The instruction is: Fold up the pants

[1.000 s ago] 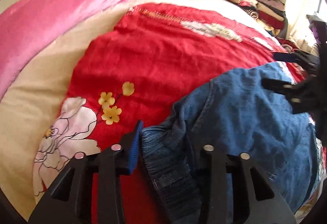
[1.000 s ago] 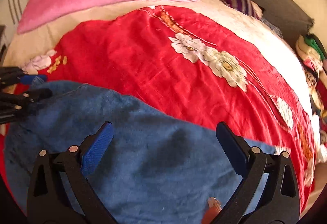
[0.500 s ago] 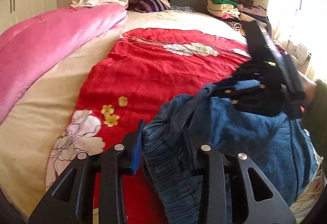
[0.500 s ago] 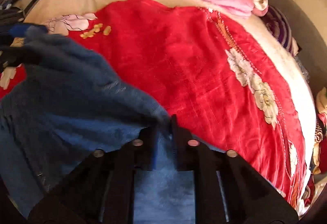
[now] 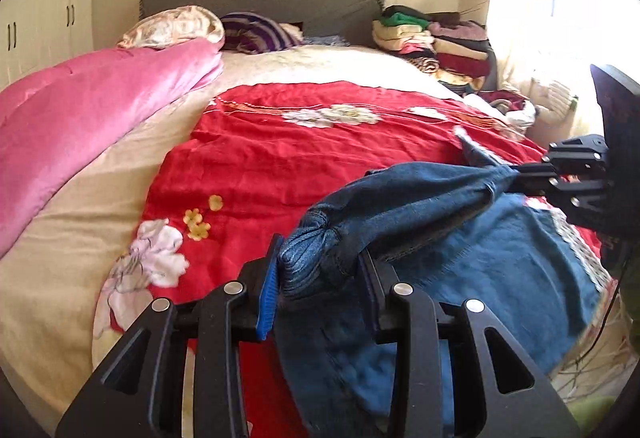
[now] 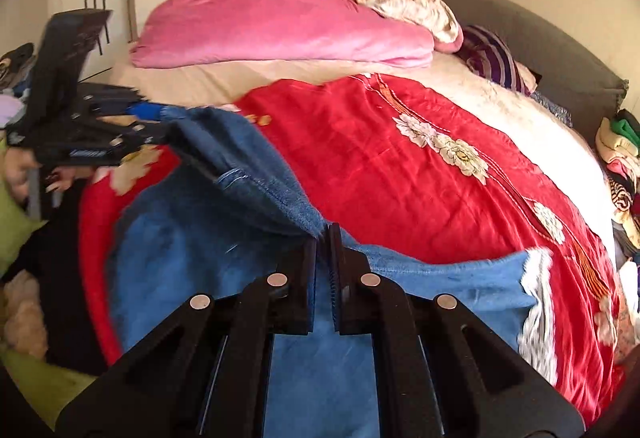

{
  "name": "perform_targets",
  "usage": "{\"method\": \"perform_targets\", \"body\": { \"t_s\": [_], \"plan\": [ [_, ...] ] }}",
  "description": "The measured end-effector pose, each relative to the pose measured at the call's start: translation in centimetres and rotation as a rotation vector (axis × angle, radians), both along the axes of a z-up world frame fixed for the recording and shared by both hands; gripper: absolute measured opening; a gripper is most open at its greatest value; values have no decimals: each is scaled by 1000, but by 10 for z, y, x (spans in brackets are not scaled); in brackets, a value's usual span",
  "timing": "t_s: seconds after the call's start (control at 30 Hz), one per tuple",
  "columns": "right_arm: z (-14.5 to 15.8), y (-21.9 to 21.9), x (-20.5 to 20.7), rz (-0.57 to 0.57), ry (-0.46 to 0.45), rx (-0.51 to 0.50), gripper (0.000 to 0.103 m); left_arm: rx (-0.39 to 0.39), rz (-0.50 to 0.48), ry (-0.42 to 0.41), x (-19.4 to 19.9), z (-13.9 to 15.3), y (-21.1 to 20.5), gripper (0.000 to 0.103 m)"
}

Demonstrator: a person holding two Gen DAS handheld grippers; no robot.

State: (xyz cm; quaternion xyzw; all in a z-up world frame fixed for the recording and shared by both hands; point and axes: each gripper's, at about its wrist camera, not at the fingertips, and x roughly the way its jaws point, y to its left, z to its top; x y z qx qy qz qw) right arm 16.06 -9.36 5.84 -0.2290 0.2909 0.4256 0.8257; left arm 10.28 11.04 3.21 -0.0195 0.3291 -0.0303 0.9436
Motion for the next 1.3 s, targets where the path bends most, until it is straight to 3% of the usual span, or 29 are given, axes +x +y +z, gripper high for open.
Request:
{"method": "perform_targets", "body": {
  "t_s": [0.2,0.53,0.63,0.77,0.83,0.9,1.0,1.1,1.23,1.3],
  "plan": [
    [-9,-21,-60,25,22,12,2,38,-50,30,-37,-7,-16,33],
    [-40,-16,-122,123,98,-50,2,59,-82,165,-70,-39,-12,36],
    [-50,-13,-128,135,126,-66,2,29,-77,196,-73,-46,-7,40],
    [-63,-9,-134,151,151,-89,2,-50,-39,249,-79,-57,13,57],
    [-63,-13,-133,157,189,-58,2,-93,-16,239,-88,-55,24,58],
    [-64,-14,-131,161,220,-34,2,-111,0,207,-96,-44,29,52],
    [-72,-11,-135,170,227,-61,2,-70,12,132,-104,-17,24,39],
    [-84,-6,-135,166,249,-81,2,-60,-44,108,-96,-5,-1,37],
    [-99,-3,-130,126,317,-101,6,11,-148,229,-66,-42,-45,30],
    [-94,-8,-132,124,333,-91,8,45,-124,294,-56,-66,-50,28]
  ]
}}
